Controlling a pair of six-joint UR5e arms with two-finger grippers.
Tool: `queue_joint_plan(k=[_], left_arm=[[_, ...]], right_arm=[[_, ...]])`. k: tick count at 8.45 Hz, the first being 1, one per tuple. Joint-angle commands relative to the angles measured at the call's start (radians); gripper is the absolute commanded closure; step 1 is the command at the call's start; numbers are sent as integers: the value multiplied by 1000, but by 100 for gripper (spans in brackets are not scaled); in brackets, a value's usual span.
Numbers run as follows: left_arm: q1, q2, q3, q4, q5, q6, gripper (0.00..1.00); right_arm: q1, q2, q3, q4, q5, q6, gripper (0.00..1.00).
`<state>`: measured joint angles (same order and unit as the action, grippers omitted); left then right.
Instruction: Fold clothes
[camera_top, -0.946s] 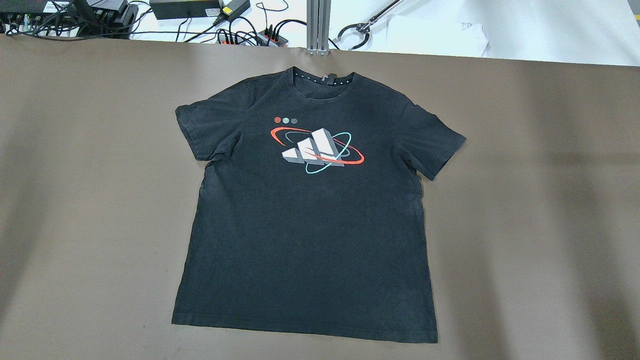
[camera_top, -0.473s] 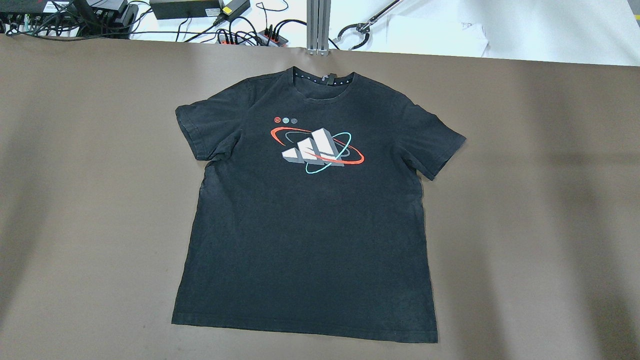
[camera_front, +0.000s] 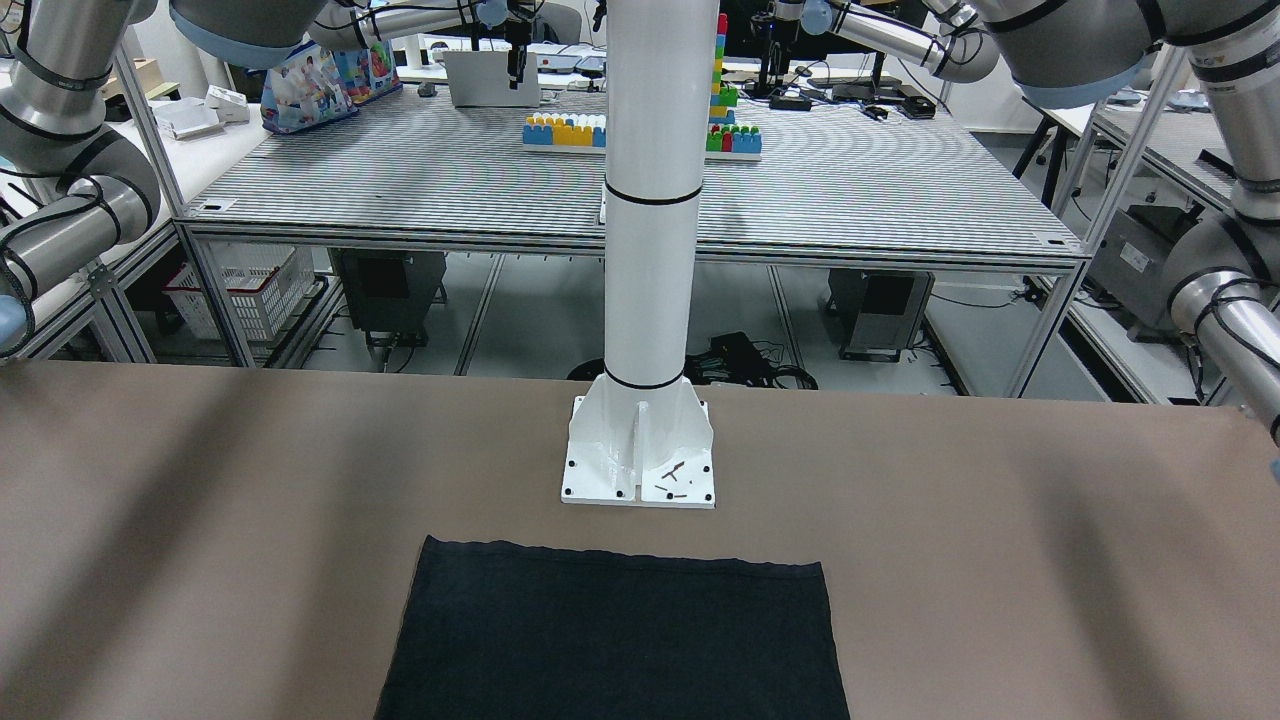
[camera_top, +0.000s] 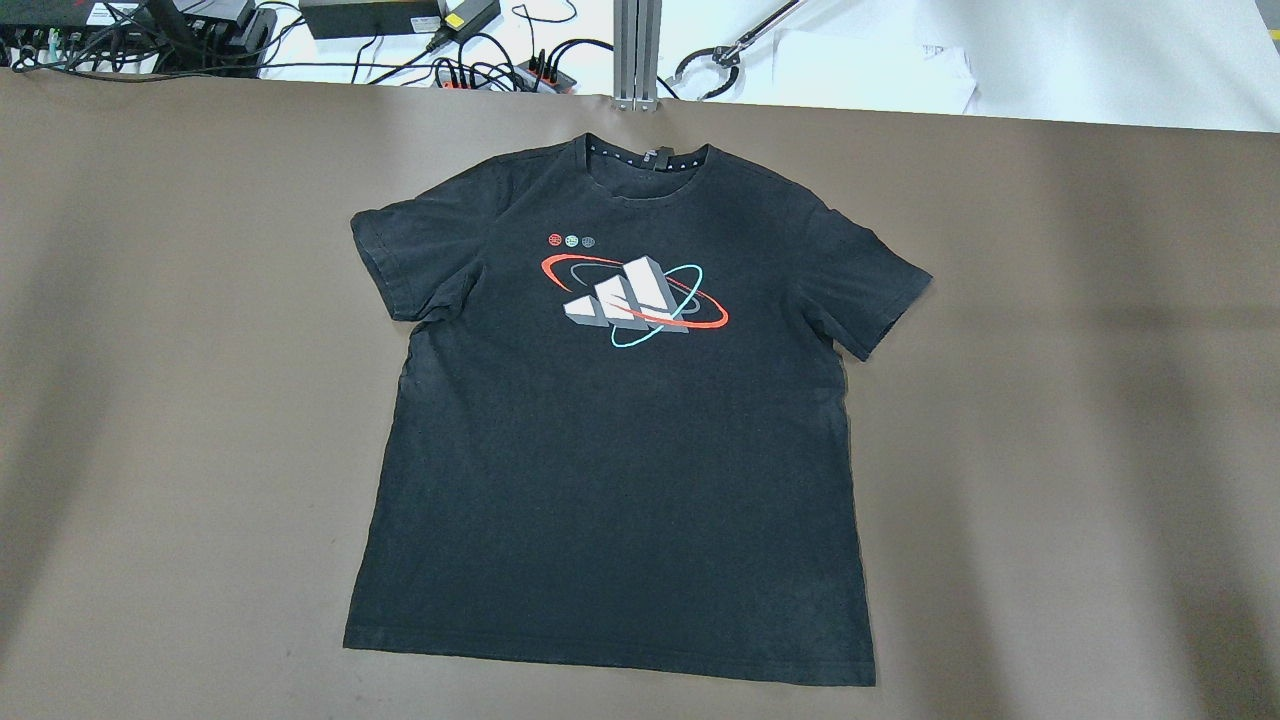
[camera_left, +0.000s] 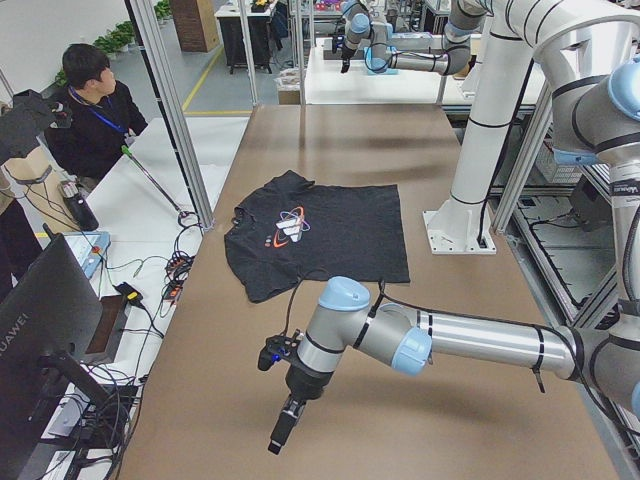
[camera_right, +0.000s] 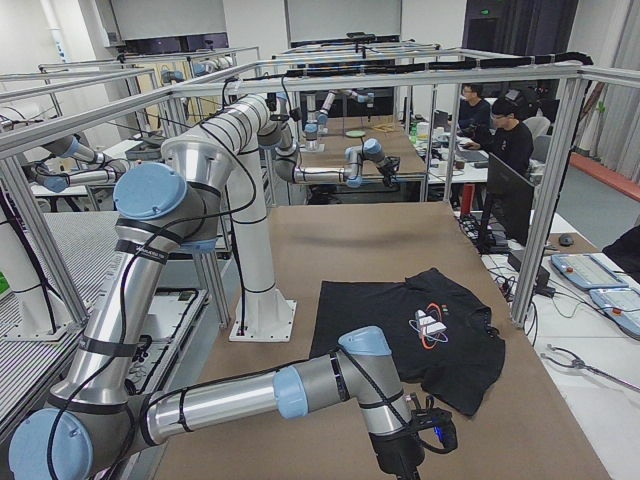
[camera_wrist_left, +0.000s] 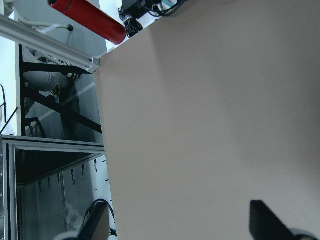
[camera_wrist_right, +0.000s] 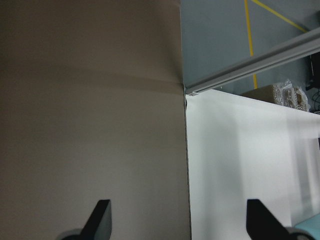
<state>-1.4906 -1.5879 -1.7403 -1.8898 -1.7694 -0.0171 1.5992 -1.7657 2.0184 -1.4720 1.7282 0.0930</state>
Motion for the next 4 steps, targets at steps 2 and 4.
queue_joint_plan(k=[2,4], left_arm=[[0,-44,8,-2,2,-128,0],[6,-58,-5,-11,-11,-132,0]], right_arm=[[-1,3,-13,61,16,11,5],[-2,9,-9,62,22,11,5]])
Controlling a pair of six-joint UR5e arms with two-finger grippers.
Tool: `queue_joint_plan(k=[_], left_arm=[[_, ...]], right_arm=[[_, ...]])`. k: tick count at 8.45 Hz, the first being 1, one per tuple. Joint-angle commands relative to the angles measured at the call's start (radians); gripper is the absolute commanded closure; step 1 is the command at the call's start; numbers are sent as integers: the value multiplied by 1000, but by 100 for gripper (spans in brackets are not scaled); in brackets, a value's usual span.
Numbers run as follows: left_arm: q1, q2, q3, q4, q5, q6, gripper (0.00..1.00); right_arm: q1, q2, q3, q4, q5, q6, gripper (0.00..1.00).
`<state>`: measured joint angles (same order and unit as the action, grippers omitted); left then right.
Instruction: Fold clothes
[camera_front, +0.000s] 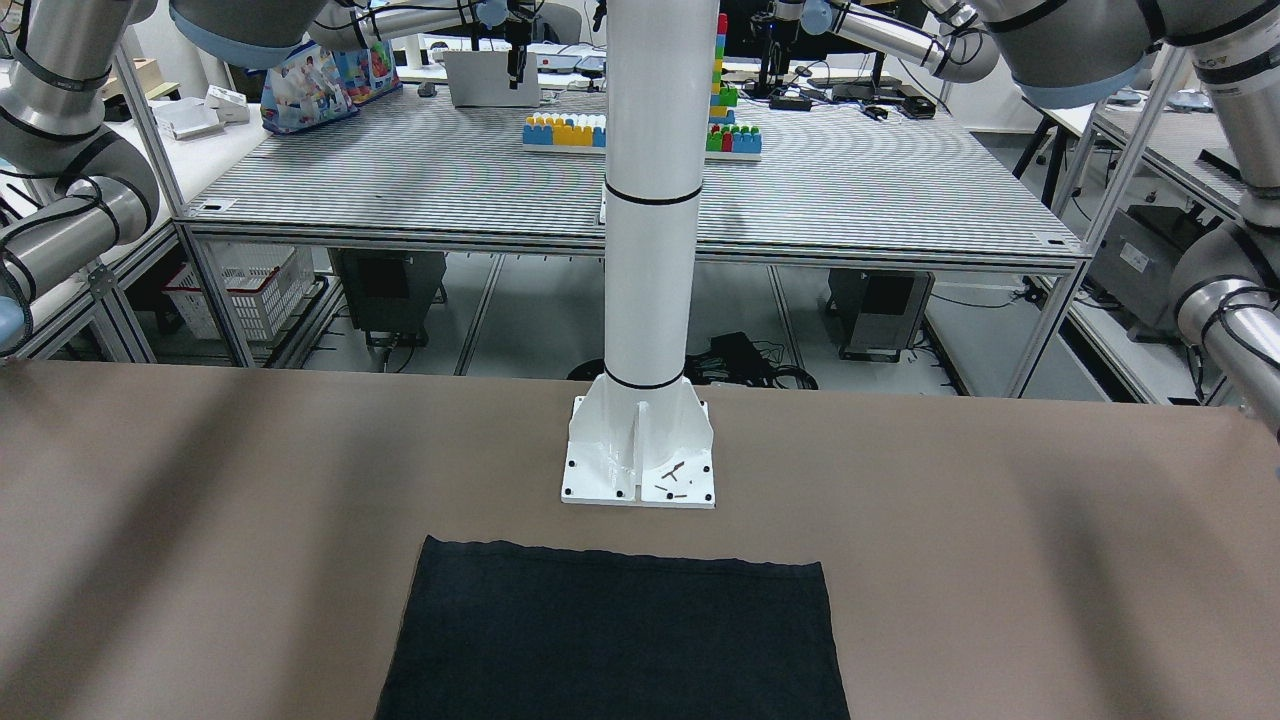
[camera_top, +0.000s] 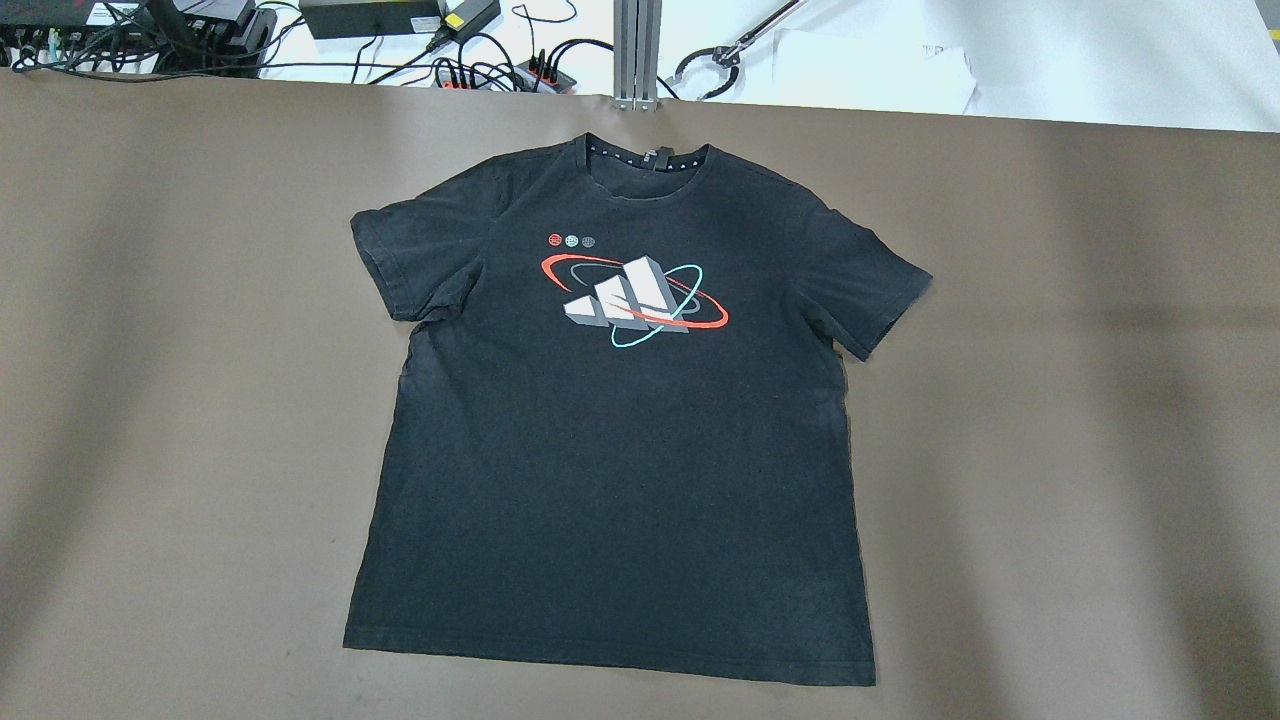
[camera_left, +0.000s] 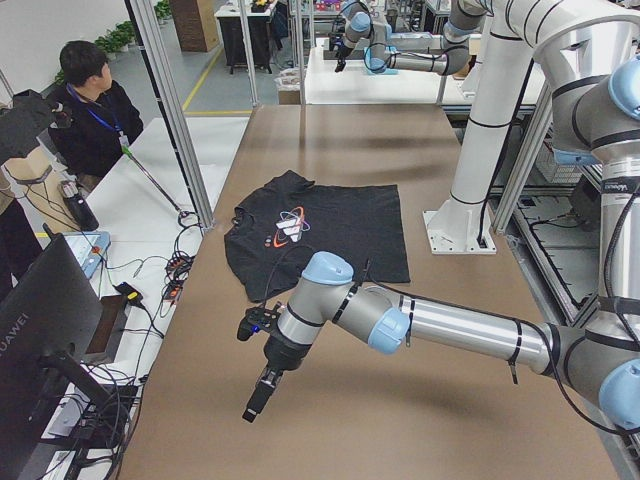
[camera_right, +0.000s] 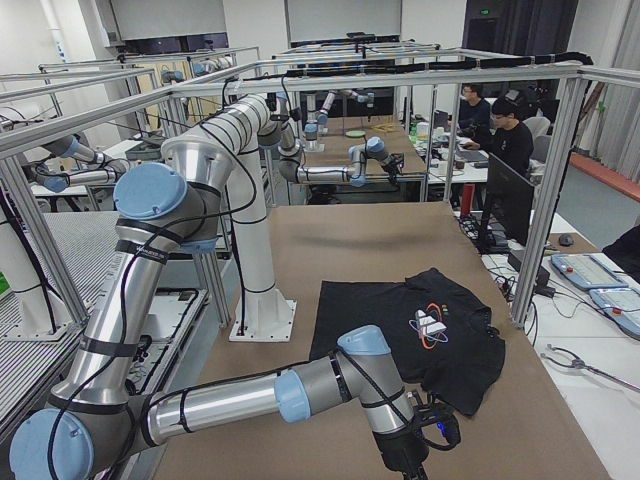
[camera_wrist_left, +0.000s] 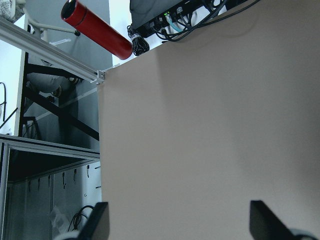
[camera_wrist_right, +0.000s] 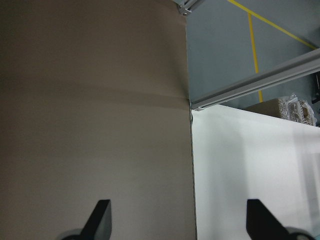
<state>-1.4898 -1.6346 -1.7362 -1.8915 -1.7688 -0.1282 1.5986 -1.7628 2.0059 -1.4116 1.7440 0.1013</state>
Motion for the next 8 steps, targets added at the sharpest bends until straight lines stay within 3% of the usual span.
queue_joint_plan(k=[1,3,5,8], left_arm=[[26,-33,-6,-30,-49,-27,0],[124,-113,3,-40,-77,-39,0],[212,-186,33,-40,-90,-34,0],[318,-436,287,-43,-196,-50,0]], right_arm=[[-6,9,-7,0,12,8,5],[-58,63,-25,-3,35,6,6],[-121,168,-128,-1,66,2,6],[-225,383,-326,0,162,35,5]])
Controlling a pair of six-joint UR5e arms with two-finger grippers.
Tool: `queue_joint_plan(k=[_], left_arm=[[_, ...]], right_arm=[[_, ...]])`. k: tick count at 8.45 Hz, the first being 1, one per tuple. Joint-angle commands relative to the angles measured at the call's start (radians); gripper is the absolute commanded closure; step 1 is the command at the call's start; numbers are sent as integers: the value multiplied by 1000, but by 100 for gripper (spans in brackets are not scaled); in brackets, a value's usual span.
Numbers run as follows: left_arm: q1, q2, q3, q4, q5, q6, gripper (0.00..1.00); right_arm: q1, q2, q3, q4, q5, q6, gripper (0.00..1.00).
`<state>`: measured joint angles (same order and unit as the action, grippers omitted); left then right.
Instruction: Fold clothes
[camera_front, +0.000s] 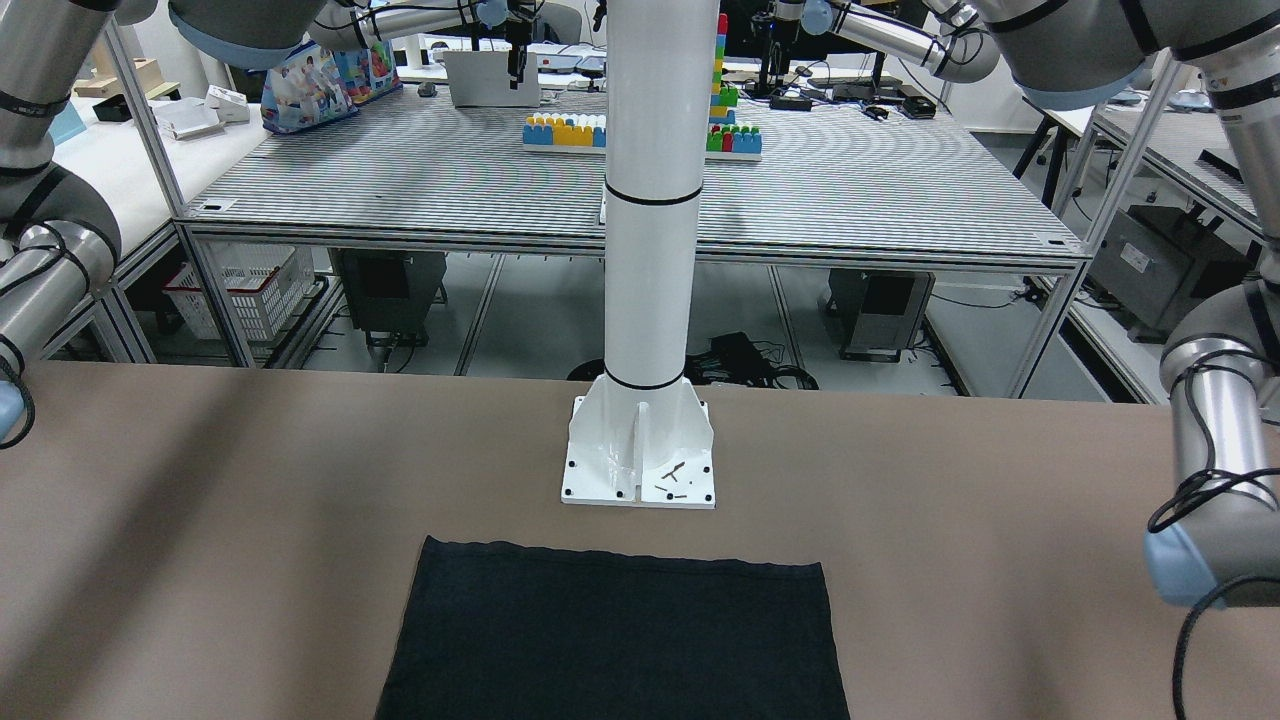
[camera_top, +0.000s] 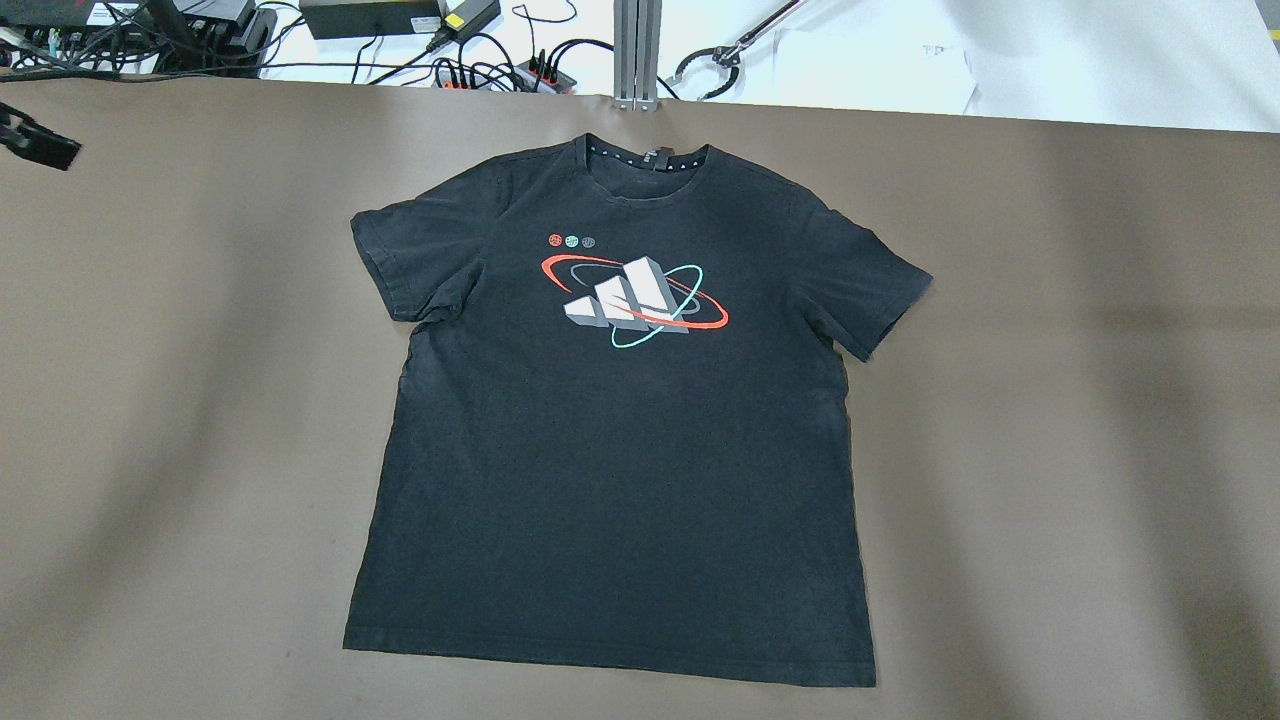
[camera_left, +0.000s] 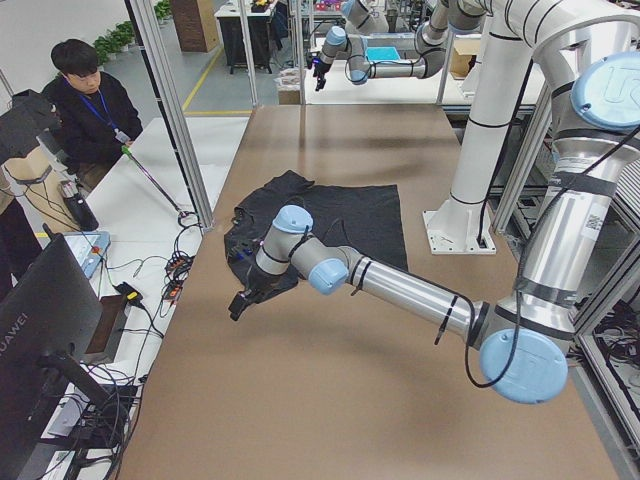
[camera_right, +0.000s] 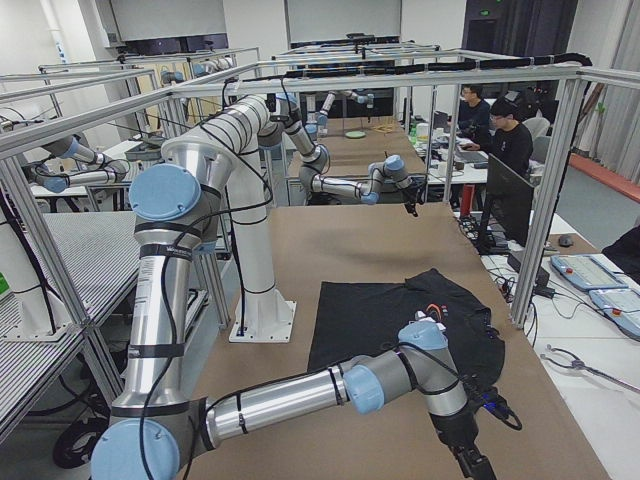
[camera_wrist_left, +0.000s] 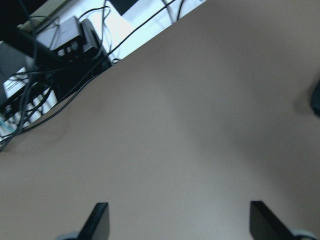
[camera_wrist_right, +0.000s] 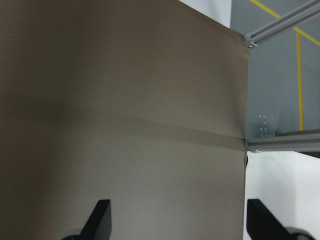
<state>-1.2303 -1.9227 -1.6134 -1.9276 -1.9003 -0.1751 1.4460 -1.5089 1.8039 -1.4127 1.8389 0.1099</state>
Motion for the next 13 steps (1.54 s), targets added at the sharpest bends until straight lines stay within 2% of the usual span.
queue_joint_plan(k=[1,3,5,6,7,9,10,13], left_arm=[[83,-215,240,-8,-83,-17,0],[168,-315,381,-61,-105,-107,0],[224,-357,553,-244,-106,-185,0],[232,-375,623,-296,-108,-214,0],[233,-403,665,-300,-112,-240,0],[250,-404,676,-312,-112,-287,2],[252,-404,690,-312,-112,-287,15],[247,-404,702,-314,-112,-287,41]], right_arm=[[-132,169,-150,1,94,116,5],[-261,183,-164,88,100,226,5],[-314,191,-201,168,114,342,6],[-328,196,-205,173,112,346,6],[-332,196,-205,175,112,358,6],[-338,196,-204,176,112,359,6],[-341,196,-204,176,112,359,6],[-345,196,-204,176,111,359,6]])
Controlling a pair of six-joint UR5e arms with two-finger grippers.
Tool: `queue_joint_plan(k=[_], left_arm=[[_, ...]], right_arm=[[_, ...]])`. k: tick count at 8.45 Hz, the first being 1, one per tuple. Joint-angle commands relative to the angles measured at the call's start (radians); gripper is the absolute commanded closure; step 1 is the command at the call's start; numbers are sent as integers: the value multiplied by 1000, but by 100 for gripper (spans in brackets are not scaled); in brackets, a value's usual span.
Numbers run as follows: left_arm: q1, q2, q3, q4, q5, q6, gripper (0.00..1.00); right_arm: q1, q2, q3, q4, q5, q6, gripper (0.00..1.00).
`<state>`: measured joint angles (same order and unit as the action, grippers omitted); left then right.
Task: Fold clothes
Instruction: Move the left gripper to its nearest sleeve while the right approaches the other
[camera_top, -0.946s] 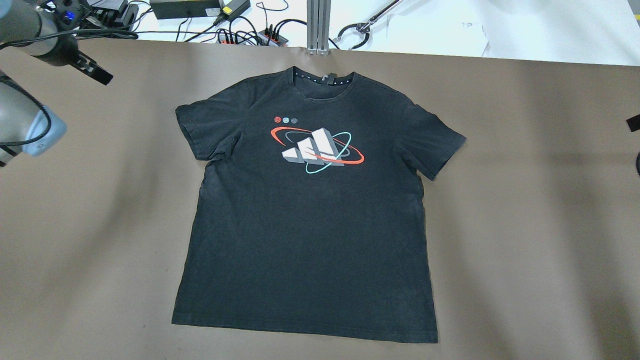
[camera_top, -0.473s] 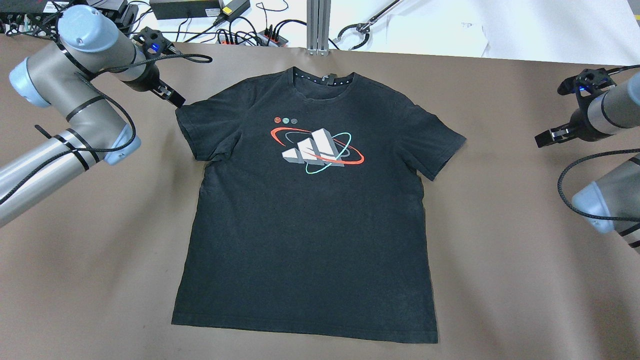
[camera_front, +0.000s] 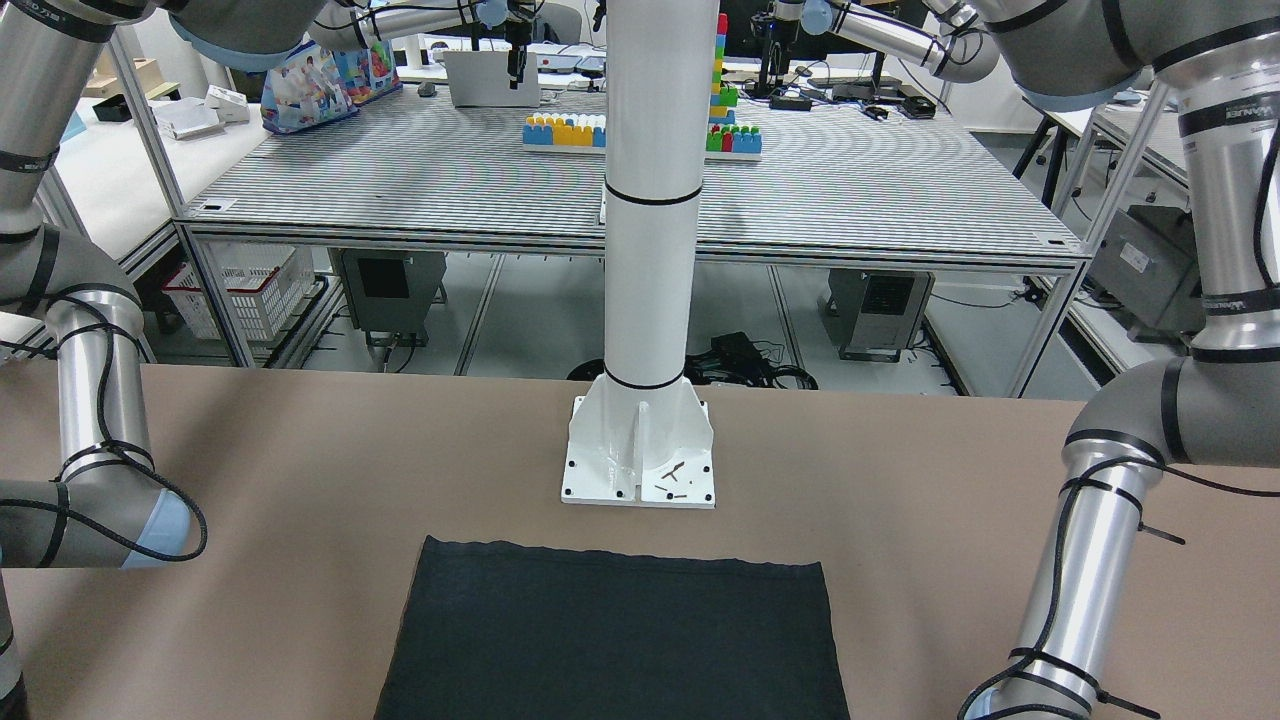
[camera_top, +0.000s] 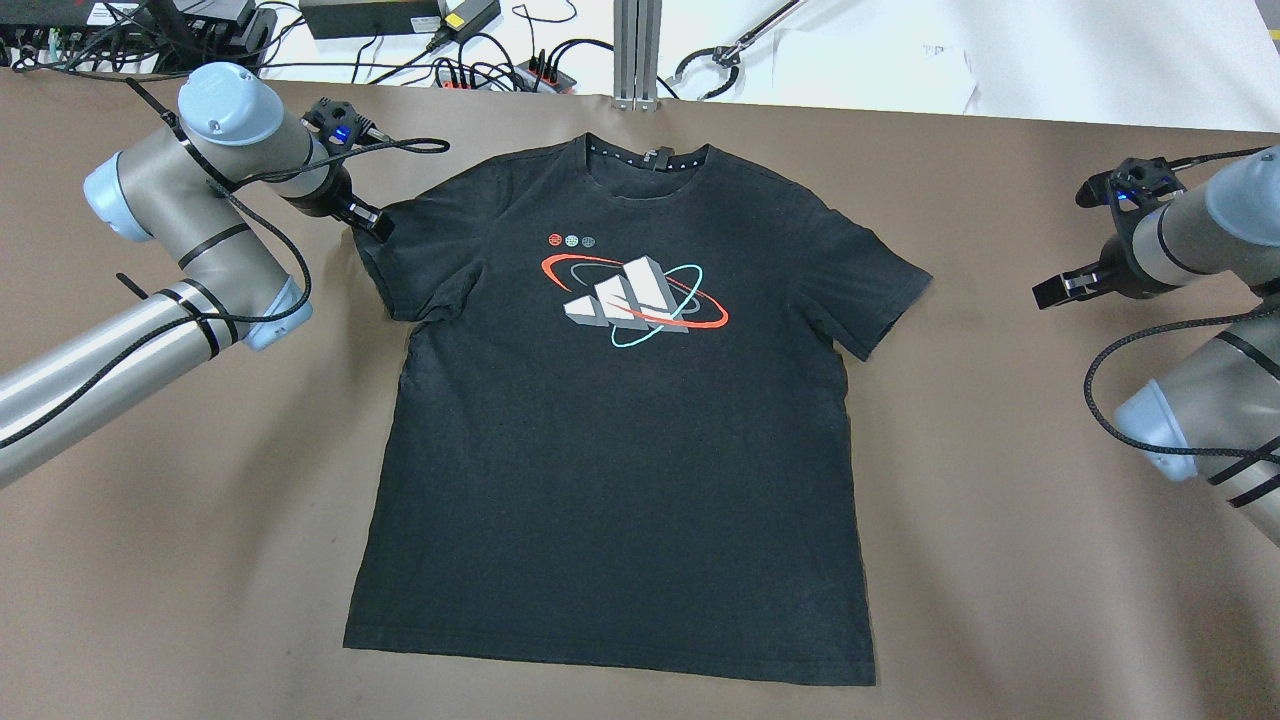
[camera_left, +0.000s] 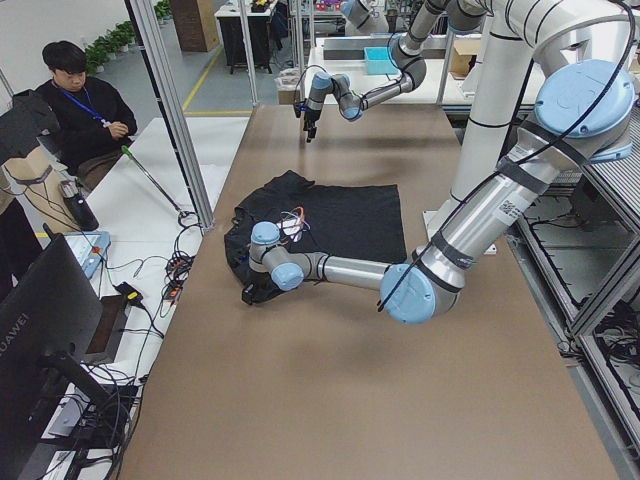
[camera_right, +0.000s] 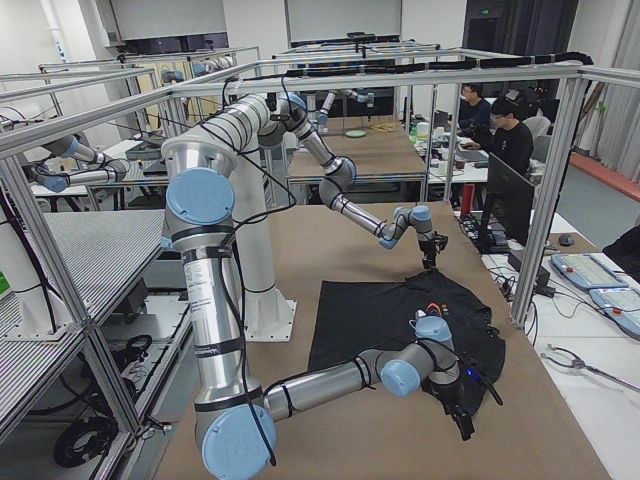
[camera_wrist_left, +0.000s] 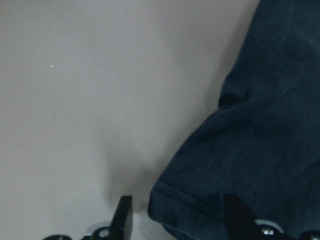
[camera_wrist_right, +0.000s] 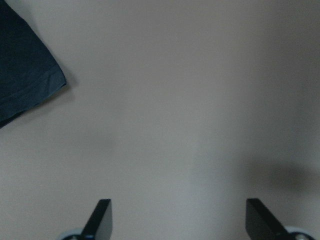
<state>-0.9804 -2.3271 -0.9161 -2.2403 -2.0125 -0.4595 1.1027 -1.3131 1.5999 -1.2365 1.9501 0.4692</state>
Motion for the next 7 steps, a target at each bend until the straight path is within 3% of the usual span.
queue_joint_plan(k=[1,3,5,7], left_arm=[[-6,-1,5,-1,-2,-4,48],[-21,-2,3,-1,-28,-2,52],[-21,0,3,-4,-28,-2,77],[-20,2,5,-10,-28,-2,82]], right_arm=[[-1,0,2,2,0,0,6],[-1,2,3,2,0,0,6],[-1,0,6,2,0,0,6],[-1,0,5,2,0,0,6]])
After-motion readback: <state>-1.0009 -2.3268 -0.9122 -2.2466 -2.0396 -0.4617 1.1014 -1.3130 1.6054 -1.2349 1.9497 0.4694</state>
